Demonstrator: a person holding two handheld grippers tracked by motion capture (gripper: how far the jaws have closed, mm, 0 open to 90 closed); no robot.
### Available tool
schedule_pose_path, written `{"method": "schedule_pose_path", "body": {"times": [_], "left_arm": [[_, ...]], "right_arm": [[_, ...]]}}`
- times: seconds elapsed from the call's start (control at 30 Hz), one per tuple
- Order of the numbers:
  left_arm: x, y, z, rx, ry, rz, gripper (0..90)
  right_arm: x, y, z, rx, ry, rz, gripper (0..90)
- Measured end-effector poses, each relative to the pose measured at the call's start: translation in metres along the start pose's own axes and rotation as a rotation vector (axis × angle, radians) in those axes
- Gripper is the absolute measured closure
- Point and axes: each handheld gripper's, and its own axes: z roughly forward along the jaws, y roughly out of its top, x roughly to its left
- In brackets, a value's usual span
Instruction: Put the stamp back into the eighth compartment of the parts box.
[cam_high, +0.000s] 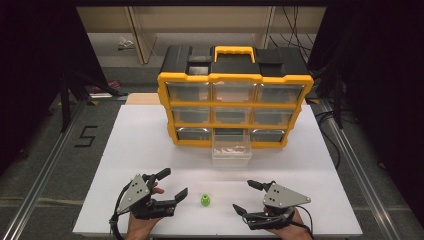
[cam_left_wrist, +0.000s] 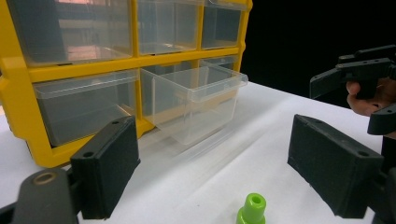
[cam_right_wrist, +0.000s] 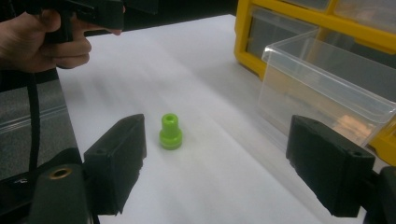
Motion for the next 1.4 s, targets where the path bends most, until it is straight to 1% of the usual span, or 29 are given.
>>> {"method": "schedule_pose_path", "body": {"times": [0.1, 0.3, 0.7, 1.1, 1.4], "left_arm": [[0.000, 0.000, 0.000, -0.002, 0.002, 0.000, 15.9], [0.000, 0.000, 0.000, -0.005, 0.004, 0.000, 16.0], [0.000, 0.000, -0.001, -0.009, 0.006, -0.001, 16.0], [0.000, 0.000, -0.001, -0.008, 0.007, 0.001, 16.0], [0.000, 0.000, -0.001, -0.007, 0.008, 0.010, 16.0]], "right_arm": [[0.001, 0.001, 0.002, 0.015, 0.005, 0.001, 20.9], [0.002, 0.004, 0.008, 0.043, 0.008, -0.017, 20.9], [0.001, 0.016, 0.022, 0.096, 0.032, -0.046, 21.0], [0.003, 0.025, 0.034, 0.138, 0.056, -0.073, 21.1], [0.006, 0.029, 0.043, 0.165, 0.076, -0.091, 21.1]]}}
